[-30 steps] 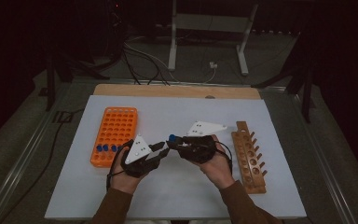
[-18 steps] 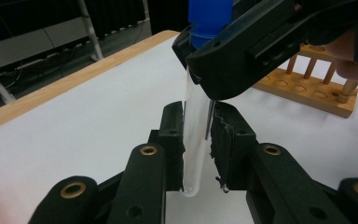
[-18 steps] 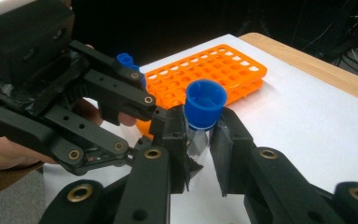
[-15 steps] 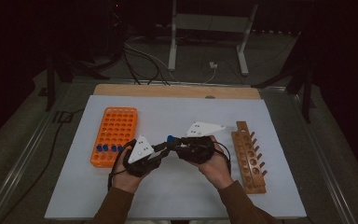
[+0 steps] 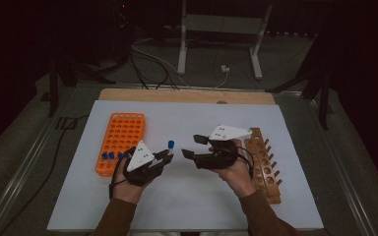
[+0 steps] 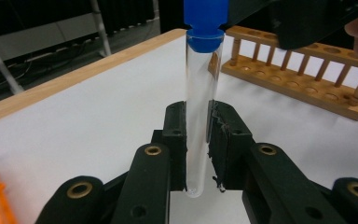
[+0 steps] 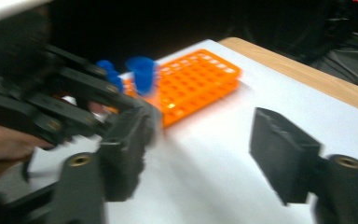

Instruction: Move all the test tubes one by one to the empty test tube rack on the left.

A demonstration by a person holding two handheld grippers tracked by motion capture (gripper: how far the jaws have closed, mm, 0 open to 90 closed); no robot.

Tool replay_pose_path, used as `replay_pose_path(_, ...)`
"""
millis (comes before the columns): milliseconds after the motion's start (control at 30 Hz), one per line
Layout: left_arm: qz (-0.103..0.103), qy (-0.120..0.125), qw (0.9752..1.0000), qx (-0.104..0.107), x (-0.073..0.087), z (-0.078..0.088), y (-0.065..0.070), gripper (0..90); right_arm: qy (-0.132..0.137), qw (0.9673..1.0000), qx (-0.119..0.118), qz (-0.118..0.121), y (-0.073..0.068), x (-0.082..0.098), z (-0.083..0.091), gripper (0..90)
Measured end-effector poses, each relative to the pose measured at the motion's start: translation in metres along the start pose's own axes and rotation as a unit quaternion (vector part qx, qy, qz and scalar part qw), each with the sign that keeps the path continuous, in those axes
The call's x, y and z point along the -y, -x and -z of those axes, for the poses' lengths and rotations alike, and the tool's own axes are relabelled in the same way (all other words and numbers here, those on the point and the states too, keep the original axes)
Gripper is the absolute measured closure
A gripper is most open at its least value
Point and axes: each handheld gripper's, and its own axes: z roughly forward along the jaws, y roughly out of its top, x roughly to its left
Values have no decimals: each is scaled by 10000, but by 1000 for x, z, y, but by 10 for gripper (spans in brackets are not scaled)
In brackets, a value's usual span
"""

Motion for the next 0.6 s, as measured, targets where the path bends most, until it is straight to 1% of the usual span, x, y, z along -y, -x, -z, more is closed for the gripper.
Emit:
replay_pose_path(100, 58, 1, 10000, -28, 5, 8, -5, 779, -63, 9995, 314, -45, 9, 6, 4, 174)
replay_pose_path(200, 65, -37, 10000, -46, 12, 18, -8, 778, -97, 9981, 587, -146, 18, 13, 9, 130)
replay_pose_path(233, 80, -51, 9999, -63, 15, 22, -9, 778, -109, 9976, 656, -179, 21, 15, 10, 103)
replay_pose_path(300, 119, -56, 9999, -108, 20, 31, -13, 778, -113, 9965, 799, -236, 26, 19, 14, 75)
replay_pose_path(367, 153, -57, 9997, -166, 24, 40, -17, 778, -99, 9955, 900, -295, 31, 22, 19, 46)
replay_pose_path(467, 164, -50, 9995, -268, 30, 56, -23, 778, -57, 9937, 1058, -370, 37, 26, 26, 25)
replay_pose_path(600, 272, 32, 9989, -375, 38, 78, -30, 776, 41, 9923, 1143, -478, 44, 31, 36, 17)
